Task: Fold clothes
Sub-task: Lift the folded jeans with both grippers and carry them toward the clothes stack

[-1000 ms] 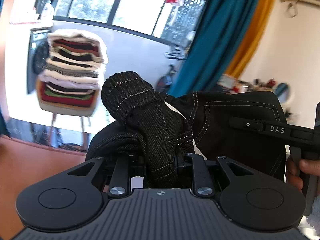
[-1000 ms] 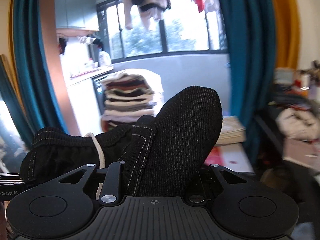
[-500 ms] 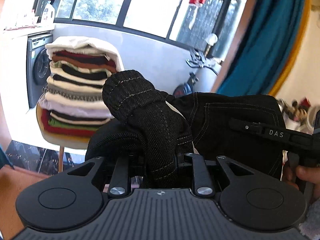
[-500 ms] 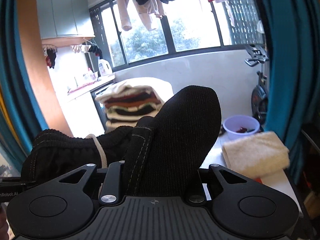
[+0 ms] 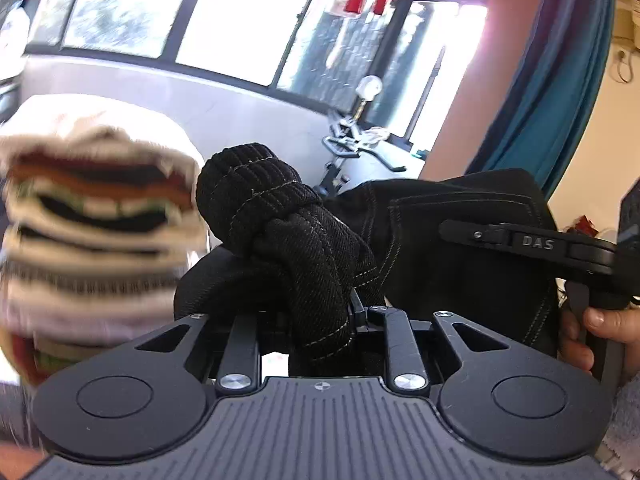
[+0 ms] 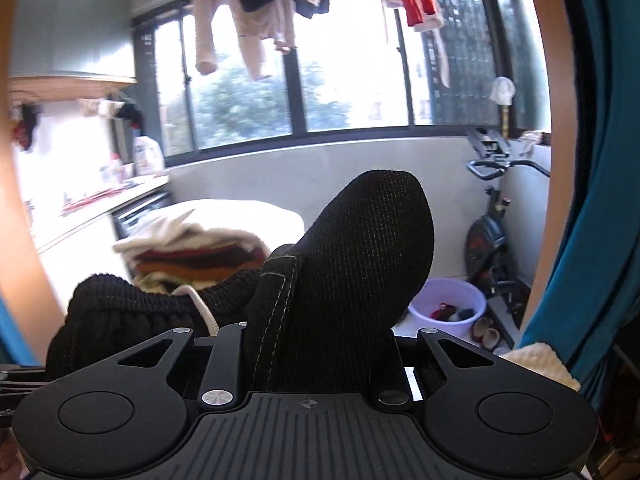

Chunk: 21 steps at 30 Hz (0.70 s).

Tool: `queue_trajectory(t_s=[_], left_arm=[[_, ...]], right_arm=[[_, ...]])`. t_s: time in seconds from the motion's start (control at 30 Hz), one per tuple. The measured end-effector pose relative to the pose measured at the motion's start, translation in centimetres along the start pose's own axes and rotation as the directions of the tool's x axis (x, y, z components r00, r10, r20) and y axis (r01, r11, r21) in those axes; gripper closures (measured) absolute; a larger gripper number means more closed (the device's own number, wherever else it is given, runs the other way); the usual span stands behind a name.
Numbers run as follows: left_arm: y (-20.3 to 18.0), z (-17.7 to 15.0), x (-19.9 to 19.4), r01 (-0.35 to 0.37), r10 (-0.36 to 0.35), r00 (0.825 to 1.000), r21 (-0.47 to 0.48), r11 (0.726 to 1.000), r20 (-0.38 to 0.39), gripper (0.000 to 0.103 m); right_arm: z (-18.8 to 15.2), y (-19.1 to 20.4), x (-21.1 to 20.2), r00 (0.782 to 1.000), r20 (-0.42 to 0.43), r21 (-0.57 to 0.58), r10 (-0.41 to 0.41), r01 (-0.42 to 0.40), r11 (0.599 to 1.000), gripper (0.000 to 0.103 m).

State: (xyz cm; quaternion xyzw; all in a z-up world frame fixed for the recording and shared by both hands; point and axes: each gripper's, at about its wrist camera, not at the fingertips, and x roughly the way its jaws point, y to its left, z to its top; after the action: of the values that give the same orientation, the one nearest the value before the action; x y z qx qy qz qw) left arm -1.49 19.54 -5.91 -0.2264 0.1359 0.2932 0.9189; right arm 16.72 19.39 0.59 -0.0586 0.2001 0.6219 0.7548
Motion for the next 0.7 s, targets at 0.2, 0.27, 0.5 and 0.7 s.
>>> queue_trajectory(t_s=[0.2, 0.27, 0.5, 0.7], left_arm=[[8.2, 9.1, 2.9, 0.032, -0.034, 0.997, 0.036, 0.999, 0.068, 0.080], [10.5, 11.9, 3.5, 0.026, -0.028, 0.994, 0.021, 0.999, 0.105, 0.080], [18.1, 21.0, 5.3, -0.079, 0.103, 0.966, -0.107, 0.991, 0.238, 0.080], [23.7, 26.0, 8.1, -0.262, 0.310, 0.895, -0.184, 0.947, 0.320, 0.080]], right_arm=[[7.5, 3.9, 10.4, 0.998, 0.052, 0.014, -0.037, 0.036, 0.999, 0.082], [10.9, 4.8, 13.5, 0.997, 0.073, -0.012, -0.013, 0.014, 1.000, 0.082], [23.8, 9.2, 26.0, 0.974, 0.156, -0.161, 0.164, -0.138, 0.977, 0.082], [32.3, 10.2, 40.8, 0.919, 0.185, -0.205, 0.349, -0.311, 0.928, 0.083]])
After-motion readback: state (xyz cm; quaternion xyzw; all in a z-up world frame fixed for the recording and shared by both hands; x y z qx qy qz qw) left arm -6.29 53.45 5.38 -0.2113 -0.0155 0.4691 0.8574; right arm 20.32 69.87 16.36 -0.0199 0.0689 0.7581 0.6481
